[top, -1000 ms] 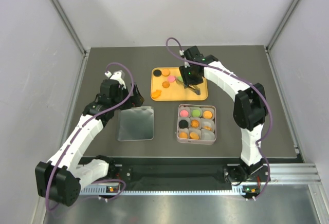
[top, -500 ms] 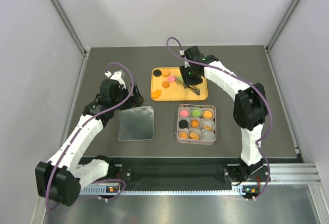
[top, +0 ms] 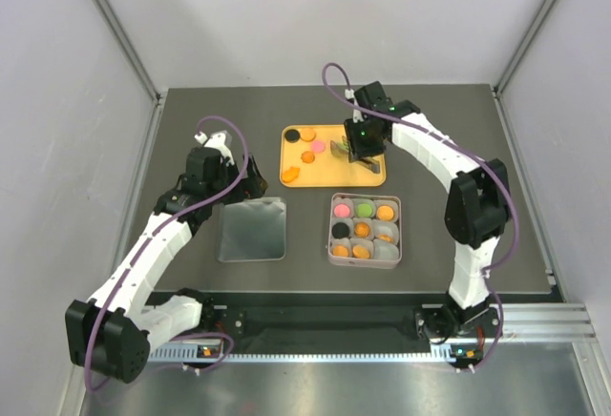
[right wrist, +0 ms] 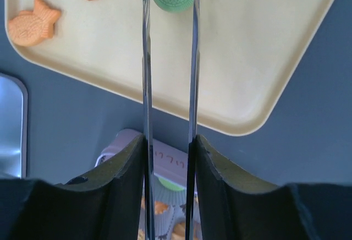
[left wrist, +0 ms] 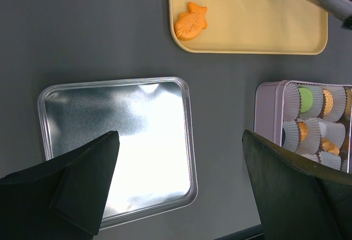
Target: Pack the cookies
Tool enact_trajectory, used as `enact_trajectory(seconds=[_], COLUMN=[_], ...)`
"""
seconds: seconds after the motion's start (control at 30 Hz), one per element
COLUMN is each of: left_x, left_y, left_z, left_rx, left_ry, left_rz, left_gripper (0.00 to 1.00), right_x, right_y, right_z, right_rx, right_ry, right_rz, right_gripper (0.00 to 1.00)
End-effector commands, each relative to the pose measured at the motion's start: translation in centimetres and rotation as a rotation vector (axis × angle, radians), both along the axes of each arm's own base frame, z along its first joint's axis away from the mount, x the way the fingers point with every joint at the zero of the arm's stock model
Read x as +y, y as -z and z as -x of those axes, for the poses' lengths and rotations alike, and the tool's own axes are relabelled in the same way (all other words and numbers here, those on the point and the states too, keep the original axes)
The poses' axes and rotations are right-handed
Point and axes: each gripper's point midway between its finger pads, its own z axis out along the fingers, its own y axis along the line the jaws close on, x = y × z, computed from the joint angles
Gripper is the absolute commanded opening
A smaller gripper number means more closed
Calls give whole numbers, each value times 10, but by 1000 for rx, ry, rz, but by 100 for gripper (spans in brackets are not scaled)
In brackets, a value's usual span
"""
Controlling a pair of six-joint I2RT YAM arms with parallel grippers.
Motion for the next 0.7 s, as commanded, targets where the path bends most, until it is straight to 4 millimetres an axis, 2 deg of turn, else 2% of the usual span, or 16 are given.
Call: enact_trajectory(seconds=[0.0,0.27,0.33,0.37,0.4,0.47,0.5,0.57,0.6,0.63,0.67], left_x=[0,-1,-1,-1,-1,-2,-1,-1,-1,-1,-2], left_y=[-7,-8,-7,-7,-7,-8,-7,-9,-8,-8,-10], left_z=[-3,-3,-3,-3,-3,-3,-3,-3,-3,-3,-3], left_rx=[-30,-33,-31,-29,-29,-31,-30,-34,-33,-33,-37], left_ry=[3,7,7,8,10,11,11,9,11,11,12], left_rz=[4,8,7,7,7,10,9,10,10,10,12], left_gripper=[98,98,98,98,98,98,98,98,98,98,98], right_x=[-5,-17,-21,-23,-25,-31,-34,-40,-45,-48,-56], right_y=[-56,-73,-83,-83,-94,-95,-104,-100,-109,-110,-101], right_z=[1,24,33,39,45,57,66,85,95,102,116], right_rx=[-122,-132,-142,-136,-155,-139,-151,-116,-134,-133,-96], right_ry=[12,15,16,12,10,13,16,7,13,13,14], right_rz=[-77,-88,-91,-91,-104,-100,-113,-108,-121,-120,-98], right_gripper=[37,37,37,37,37,37,37,37,37,37,37])
